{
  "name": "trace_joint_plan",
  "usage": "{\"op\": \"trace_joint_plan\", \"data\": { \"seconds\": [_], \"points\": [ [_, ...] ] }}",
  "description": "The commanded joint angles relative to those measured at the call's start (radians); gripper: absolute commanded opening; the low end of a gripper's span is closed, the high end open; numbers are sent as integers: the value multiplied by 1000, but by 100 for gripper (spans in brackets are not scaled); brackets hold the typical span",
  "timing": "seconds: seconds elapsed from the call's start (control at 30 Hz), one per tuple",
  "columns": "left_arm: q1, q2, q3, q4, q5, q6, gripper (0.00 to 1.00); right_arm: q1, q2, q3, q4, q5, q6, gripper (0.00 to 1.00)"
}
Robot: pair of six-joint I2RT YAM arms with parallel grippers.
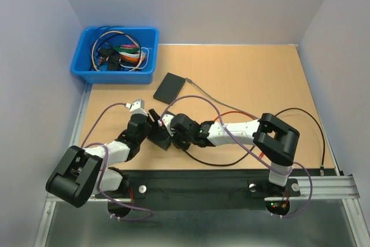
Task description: Insert the plug into the switch port
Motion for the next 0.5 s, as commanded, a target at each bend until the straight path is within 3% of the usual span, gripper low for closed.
{"op": "trace_joint_plan", "data": {
  "seconds": [0.0,0.13,0.37,0.47],
  "points": [
    [-141,-14,-65,-120,284,-177,68,-47,33,217,582,156,43,0],
    [-183,-23,-81,-114,215,-235,68,-48,79,261,597,168,71,0],
    [-233,31,-92,-7,211,-306,68,-62,32,129,899,40,110,1],
    [-269,54,-79,7,188,-315,68,-67,38,138,943,2,123,0]
  ]
}}
